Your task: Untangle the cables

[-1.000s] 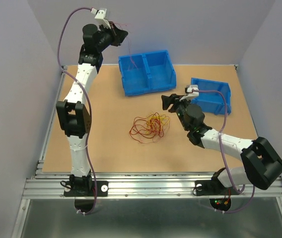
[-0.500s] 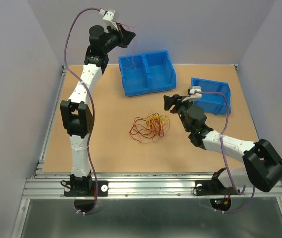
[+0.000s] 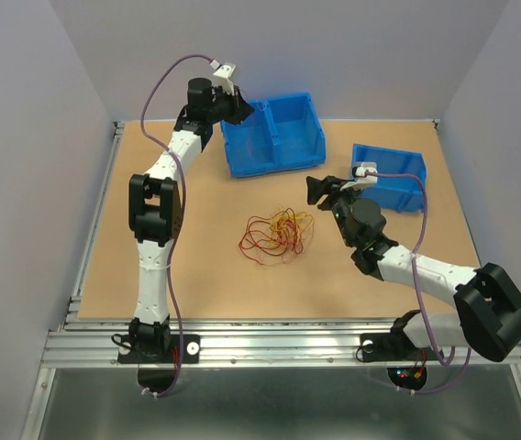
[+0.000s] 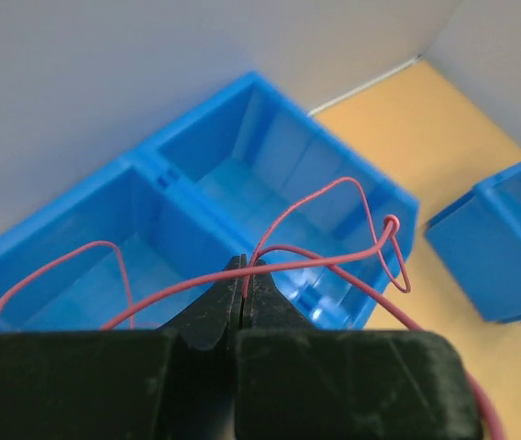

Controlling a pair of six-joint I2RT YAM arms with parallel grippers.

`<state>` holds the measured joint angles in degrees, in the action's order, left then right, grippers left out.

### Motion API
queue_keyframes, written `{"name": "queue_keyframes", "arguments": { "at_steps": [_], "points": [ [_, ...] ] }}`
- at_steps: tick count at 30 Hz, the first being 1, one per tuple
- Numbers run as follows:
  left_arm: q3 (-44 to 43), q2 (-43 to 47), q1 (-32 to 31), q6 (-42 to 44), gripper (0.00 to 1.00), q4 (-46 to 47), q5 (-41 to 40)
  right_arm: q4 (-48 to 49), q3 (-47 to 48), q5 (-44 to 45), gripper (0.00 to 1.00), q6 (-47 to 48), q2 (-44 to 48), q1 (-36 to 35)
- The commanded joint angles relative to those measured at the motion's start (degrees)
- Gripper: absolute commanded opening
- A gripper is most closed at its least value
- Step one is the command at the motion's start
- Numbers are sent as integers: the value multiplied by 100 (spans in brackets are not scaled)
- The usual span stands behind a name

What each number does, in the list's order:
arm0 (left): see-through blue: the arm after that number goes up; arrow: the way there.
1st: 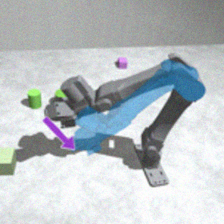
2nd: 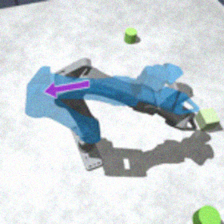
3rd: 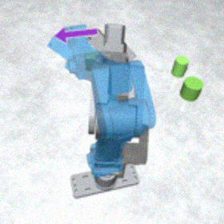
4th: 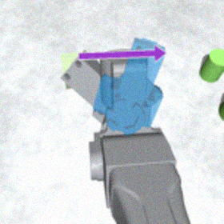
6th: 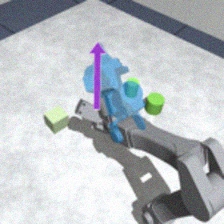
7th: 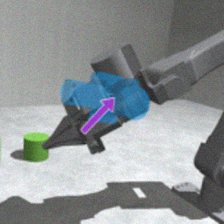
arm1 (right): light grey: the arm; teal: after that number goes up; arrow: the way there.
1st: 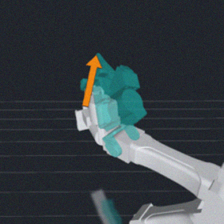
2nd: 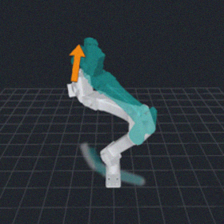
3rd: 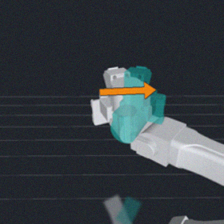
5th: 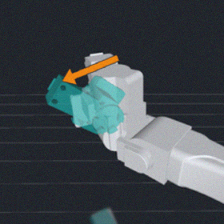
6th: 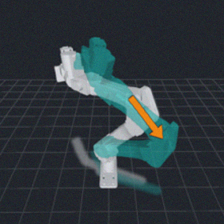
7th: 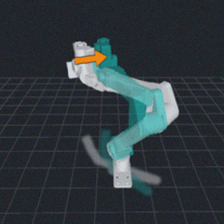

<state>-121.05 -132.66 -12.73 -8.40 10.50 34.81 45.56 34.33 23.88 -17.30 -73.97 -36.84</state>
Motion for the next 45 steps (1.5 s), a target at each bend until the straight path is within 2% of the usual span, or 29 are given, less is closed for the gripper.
{"name": "queue_keyframes", "arguments": {
  "at_steps": [1, 7, 11, 14, 17, 20, 23, 26, 32, 35, 36, 37, 38, 39, 42, 45],
  "points": [
    [283, 188, 34, 997, 0, -180, -342, 375, -207, 179, 66, 86, 234, -16],
    [583, -40, 43, 1244, 0, -267, -448, 375, -225, 161, 65, 69, 252, -16],
    [715, -84, -150, 1419, 0, -399, -1193, 383, -172, 126, 65, 25, 208, -8],
    [487, -216, -308, 1456, 0, -794, -1834, 375, -111, 56, 65, -10, 103, -16],
    [-179, -418, -370, 1359, 15, -1374, -2274, 375, -31, 12, 66, -19, -29, -16],
    [-409, -410, -519, 1551, 26, -1744, -2766, 375, 21, -59, 66, -54, -99, -16],
    [-620, -375, -625, 1693, 27, -2122, -3171, 375, 39, -85, 66, -63, -135, -16],
    [-665, -296, -643, 1570, 29, -2412, -3156, 383, 48, -85, 66, -63, -144, -16],
    [-700, -93, -652, 1491, 63, -2833, -2910, 366, 39, -103, 66, -54, -152, -16],
    [-700, 47, -652, 1561, 71, -3018, -2962, 357, 39, -85, 66, -37, -161, -16],
    [-691, 117, -652, 1657, 86, -3132, -2988, 340, 39, -76, 66, -19, -152, -16],
    [-718, 126, -652, 1701, 91, -3229, -3023, 339, 39, -68, 66, -19, -152, -16],
    [-866, 135, -660, 1737, 92, -3352, -3119, 331, 30, -59, 66, -10, -144, -16],
    [-954, 135, -678, 1815, 97, -3466, -3164, 331, 30, -59, 66, -2, -135, -16],
    [-1192, 257, -687, 2027, 98, -3836, -3261, 313, 39, -59, 66, -1, -135, -16],
    [-773, 547, -696, 2053, 98, -3714, -3078, 304, 48, -67, 66, -19, -152, -16]
  ]
}}
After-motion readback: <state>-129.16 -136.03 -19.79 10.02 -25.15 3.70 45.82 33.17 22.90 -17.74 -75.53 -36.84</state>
